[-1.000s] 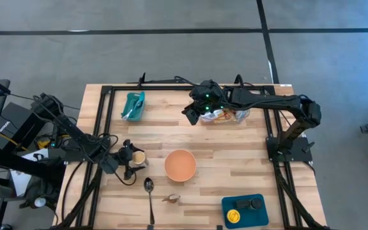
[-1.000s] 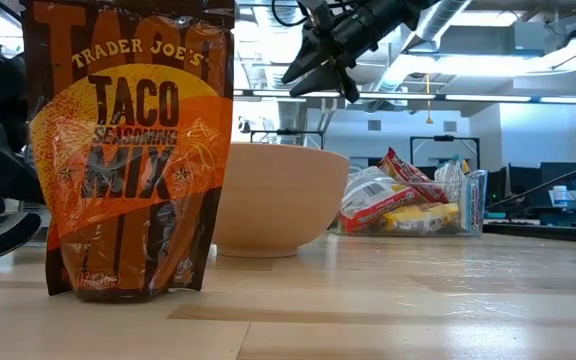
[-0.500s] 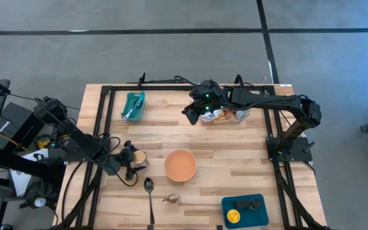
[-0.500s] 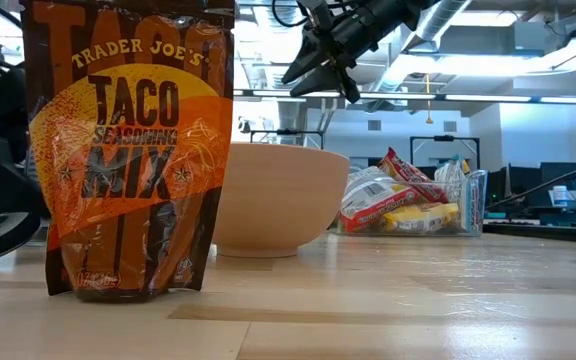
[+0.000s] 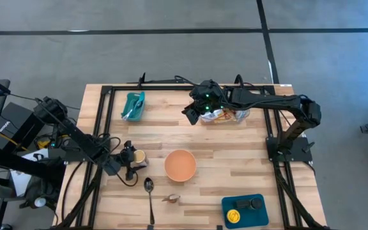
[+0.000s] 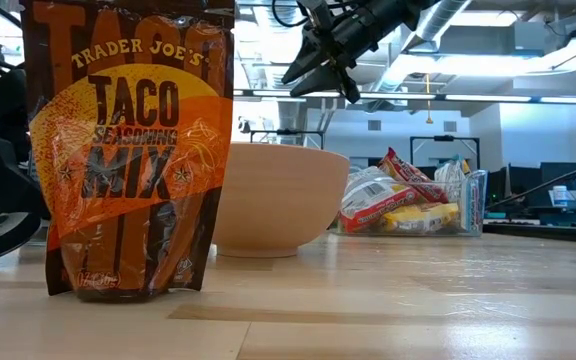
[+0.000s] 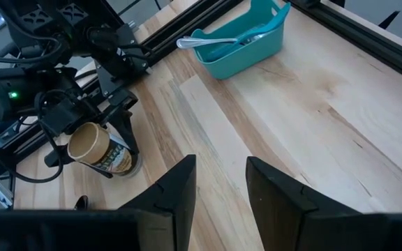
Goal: Pick & Place Food Item
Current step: Put the golden seasoning bottle into the dark blue bin
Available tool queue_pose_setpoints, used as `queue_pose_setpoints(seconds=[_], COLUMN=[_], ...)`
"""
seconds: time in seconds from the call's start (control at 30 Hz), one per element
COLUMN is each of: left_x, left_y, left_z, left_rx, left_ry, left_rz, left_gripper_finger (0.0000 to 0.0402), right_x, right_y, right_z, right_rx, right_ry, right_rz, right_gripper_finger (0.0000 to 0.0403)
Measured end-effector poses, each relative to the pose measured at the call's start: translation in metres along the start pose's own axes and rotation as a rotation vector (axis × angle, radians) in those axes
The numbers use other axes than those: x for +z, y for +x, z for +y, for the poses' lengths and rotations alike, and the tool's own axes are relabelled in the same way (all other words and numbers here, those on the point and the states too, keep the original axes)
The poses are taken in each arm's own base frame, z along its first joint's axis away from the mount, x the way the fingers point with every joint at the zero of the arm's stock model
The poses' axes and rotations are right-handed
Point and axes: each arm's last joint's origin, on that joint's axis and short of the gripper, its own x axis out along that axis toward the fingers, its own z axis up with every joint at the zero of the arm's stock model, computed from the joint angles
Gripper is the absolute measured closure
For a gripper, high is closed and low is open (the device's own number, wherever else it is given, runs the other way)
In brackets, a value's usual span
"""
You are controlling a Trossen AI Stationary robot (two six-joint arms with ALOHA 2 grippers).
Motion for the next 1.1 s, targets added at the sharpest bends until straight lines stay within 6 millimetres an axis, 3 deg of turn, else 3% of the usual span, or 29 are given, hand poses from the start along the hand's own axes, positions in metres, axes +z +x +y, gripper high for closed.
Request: queue_pose_setpoints(seconds=[1.1], left_x=[0.0010], left_y=[0.0000], left_z=[-0.0007], left_rx=[-0.007], left_ry=[-0.010], left_rz=[-0.008], left_gripper_finger=[0.0126], right_x=[0.0000], right_y=[0.0000], right_z=[0.0000], right_rx=[0.000], right_ry=[0.015], right_rz=[0.000], right_gripper_finger=[0.0282])
